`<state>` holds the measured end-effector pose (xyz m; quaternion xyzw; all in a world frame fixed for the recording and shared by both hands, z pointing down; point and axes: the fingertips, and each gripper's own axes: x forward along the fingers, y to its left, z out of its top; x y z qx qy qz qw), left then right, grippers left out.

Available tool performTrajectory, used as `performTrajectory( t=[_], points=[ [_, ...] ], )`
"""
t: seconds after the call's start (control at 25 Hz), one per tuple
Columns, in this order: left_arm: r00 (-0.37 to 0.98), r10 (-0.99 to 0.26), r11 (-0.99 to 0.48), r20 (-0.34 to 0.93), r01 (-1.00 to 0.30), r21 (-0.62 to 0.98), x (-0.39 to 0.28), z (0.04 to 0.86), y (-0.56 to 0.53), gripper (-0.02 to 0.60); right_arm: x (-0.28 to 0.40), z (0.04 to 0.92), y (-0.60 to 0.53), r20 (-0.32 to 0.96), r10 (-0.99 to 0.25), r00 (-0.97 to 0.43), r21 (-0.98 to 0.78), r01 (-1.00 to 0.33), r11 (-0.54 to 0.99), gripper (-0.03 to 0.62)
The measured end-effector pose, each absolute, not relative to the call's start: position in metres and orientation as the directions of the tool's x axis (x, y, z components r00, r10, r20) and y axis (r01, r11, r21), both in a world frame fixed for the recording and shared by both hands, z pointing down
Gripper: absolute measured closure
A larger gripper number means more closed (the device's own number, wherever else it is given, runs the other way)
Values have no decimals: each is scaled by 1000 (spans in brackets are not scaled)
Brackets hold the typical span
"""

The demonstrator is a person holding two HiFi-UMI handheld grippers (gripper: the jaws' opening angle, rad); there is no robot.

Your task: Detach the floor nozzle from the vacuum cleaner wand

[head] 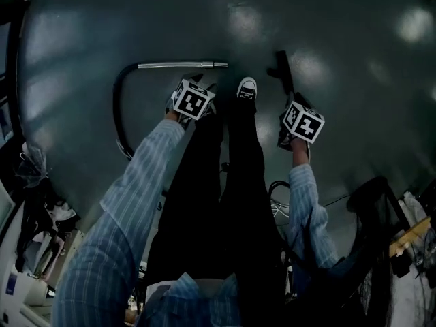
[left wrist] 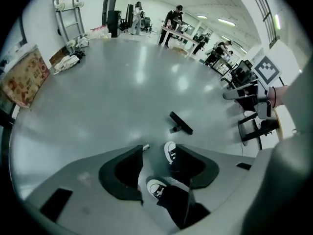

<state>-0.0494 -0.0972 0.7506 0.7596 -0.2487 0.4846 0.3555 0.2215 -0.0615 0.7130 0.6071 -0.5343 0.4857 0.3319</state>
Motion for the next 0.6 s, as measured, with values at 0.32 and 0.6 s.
performTrajectory(
  t=[0.32, 0.6],
  points=[
    [547, -196, -573, 814, -738, 357, -64, 588, -92, 373, 155, 575, -60, 847, -504, -169, -320, -919, -229, 531],
    [633, -295, -494, 716, -742, 453, -81, 470, -23, 374, 121, 453, -20, 771, -585, -252, -437, -878, -197, 533]
  ],
)
